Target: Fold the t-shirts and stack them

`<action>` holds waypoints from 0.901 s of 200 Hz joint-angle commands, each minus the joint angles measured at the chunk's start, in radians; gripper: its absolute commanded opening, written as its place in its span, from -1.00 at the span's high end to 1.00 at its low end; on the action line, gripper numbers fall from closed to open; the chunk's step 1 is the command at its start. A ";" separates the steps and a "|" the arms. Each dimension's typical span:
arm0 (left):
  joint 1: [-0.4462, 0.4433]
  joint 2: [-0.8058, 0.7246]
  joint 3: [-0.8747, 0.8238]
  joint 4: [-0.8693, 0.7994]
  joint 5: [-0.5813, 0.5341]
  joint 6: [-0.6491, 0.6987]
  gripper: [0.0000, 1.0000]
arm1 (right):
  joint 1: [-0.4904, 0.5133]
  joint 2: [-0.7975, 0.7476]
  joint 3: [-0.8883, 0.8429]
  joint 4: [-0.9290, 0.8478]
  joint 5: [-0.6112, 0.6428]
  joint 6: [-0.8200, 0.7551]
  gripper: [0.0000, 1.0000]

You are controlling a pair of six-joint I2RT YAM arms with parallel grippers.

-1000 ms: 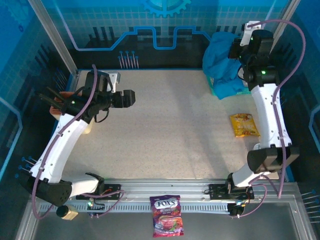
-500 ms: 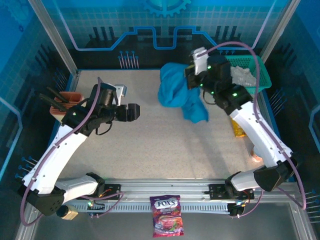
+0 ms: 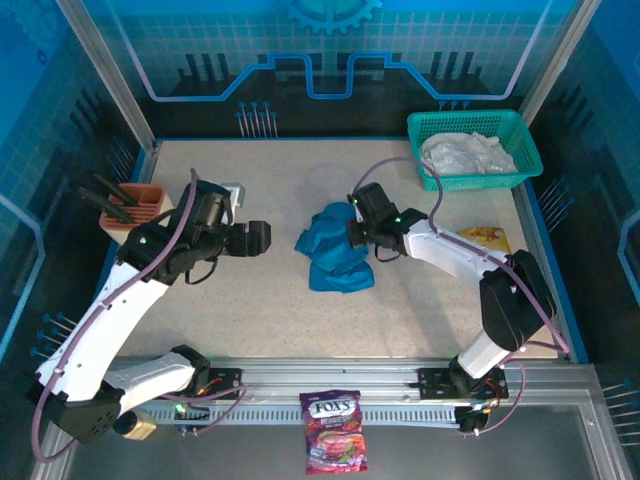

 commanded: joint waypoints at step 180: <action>-0.190 0.622 -0.144 0.611 0.007 -0.329 -0.74 | -0.347 -0.491 -0.408 -0.021 -0.366 0.211 -0.57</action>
